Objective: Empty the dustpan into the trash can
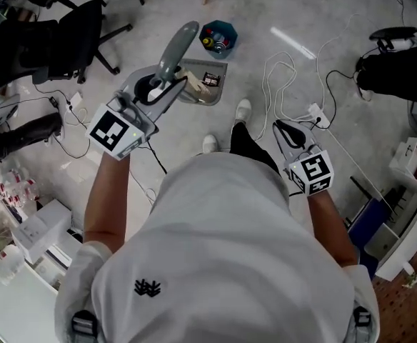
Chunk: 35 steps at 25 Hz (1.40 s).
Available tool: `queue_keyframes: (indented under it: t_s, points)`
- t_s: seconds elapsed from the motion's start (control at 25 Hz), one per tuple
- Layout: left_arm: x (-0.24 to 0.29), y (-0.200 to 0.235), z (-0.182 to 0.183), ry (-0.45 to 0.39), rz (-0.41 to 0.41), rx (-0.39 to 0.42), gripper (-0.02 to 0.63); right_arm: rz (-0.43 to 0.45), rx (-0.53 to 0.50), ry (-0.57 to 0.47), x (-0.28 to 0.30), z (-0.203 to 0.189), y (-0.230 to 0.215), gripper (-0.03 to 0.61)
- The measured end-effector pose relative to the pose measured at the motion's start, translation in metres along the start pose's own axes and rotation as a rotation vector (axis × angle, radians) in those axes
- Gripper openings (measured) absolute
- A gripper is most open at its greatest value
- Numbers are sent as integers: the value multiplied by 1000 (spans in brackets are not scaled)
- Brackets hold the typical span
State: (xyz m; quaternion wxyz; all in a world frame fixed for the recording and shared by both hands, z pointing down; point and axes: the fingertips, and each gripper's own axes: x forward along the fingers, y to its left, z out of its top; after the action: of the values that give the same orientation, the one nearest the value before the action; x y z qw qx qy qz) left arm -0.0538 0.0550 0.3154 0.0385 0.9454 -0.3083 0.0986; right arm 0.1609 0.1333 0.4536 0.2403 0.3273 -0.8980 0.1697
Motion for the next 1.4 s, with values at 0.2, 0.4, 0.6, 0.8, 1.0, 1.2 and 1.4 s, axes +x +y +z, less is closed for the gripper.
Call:
queue_keyframes:
  t_s: [0.2,0.4,0.6,0.8,1.0,1.2,1.4]
  points:
    - [36,44,-5,28,7,-6,140,21,3,-2,20,19,-63,23]
    - [72,72,-9,50,15,-23,140,34,11,10,27,23,-109,23]
    - [100,97,-17,81,10,-20,140,20,23,37,32,20,-144,23]
    - [128,119,-30,100,-17,-39,138,-6,42,53,32,23,-161,23]
    - [152,151,-46,108,-43,-98,138,-73,83,48,31,30,-171,23]
    - [168,182,-58,105,-69,-177,138,-140,123,48,34,37,-175,23]
    - [184,197,-66,96,-109,-222,140,-196,154,51,42,46,-173,23]
